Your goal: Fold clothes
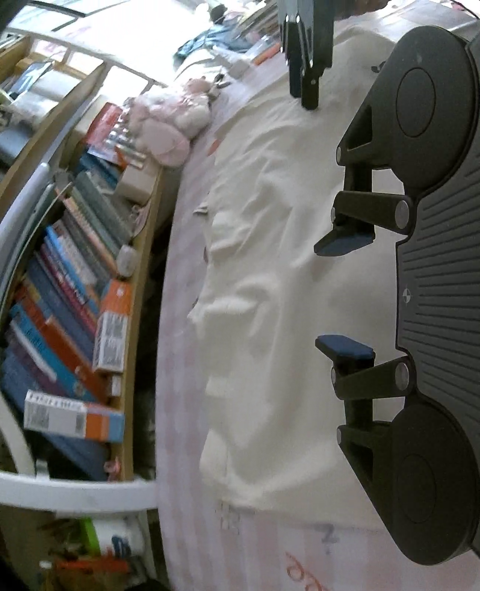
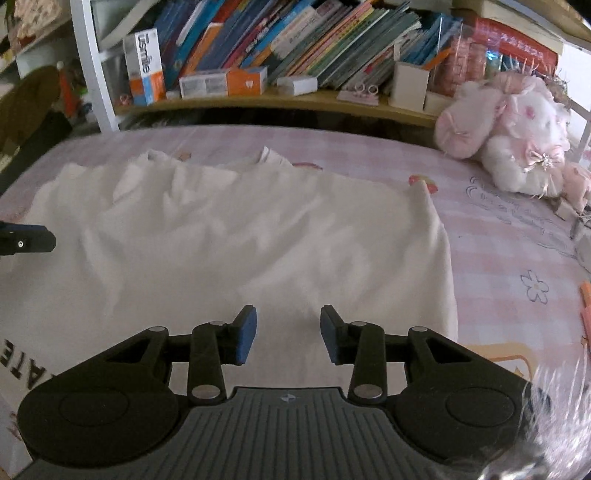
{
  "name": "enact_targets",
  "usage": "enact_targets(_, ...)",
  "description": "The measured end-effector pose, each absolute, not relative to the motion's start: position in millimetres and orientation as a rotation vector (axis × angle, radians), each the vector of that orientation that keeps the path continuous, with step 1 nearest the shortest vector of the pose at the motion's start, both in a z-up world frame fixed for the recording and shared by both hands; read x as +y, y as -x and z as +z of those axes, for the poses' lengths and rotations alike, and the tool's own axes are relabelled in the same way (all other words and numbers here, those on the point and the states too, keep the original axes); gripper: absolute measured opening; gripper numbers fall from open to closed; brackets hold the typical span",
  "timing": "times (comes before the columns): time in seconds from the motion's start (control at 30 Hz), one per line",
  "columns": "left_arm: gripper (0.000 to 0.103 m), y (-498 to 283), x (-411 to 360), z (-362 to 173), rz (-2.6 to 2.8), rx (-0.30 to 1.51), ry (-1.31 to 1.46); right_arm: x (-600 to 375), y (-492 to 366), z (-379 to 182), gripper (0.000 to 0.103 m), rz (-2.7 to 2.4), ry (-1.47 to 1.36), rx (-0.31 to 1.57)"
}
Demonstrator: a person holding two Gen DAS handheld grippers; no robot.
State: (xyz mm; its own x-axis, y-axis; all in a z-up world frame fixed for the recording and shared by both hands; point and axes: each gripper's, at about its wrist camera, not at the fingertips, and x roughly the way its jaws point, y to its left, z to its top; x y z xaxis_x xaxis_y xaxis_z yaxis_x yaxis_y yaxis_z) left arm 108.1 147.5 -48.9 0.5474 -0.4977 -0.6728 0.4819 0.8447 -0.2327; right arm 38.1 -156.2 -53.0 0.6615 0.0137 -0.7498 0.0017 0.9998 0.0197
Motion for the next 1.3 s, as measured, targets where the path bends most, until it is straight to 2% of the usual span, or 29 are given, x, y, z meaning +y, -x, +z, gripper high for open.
enact_targets(0.13,0.048,-121.0,157.9,-55.4,-0.548,0.828,0.027,-189.7,-40.3,-57.9,0.037,-0.086,-0.109,0.854)
enact_targets(0.17,0.048,-123.9,161.8,-54.3,-0.543,0.822,0.035,-198.7,-38.9,-57.2,0.033,-0.094,-0.140,0.846)
enact_targets(0.33,0.048,-137.0,158.4,-44.7,-0.520,0.786,0.002,-223.9,-35.3,-56.2,0.033,-0.168,-0.179,0.850)
enact_targets(0.63,0.048,-160.6,152.3,-27.5,-0.479,0.719,-0.056,-188.8,-29.5,-40.6,0.038,-0.117,-0.128,0.760)
enact_targets(0.77,0.048,-167.9,127.3,-30.7,-0.480,0.724,-0.114,-158.8,-28.3,-40.9,0.050,-0.064,-0.045,0.756)
enact_targets(0.87,0.048,-172.5,111.8,-33.9,-0.497,0.710,-0.165,-141.1,-26.3,-45.0,0.065,-0.031,-0.009,0.765)
enact_targets(1.13,0.047,-188.5,81.5,-45.7,-0.516,0.705,-0.298,-126.3,-27.4,-62.0,0.081,-0.003,0.001,0.849)
enact_targets(1.2,0.037,-195.3,75.8,-49.6,-0.515,0.724,-0.301,-126.6,-27.7,-62.4,0.083,-0.004,-0.002,0.853)
enact_targets(1.23,0.015,-198.5,73.6,-51.7,-0.511,0.733,-0.301,-126.7,-28.0,-62.3,0.083,-0.003,-0.003,0.855)
enact_targets(1.27,0.004,-202.0,72.7,-53.5,-0.503,0.741,-0.297,-127.1,-28.1,-62.3,0.084,-0.002,-0.003,0.856)
enact_targets(1.3,0.004,-205.8,73.9,-54.4,-0.486,0.744,-0.274,-127.3,-27.9,-62.3,0.084,-0.001,-0.002,0.856)
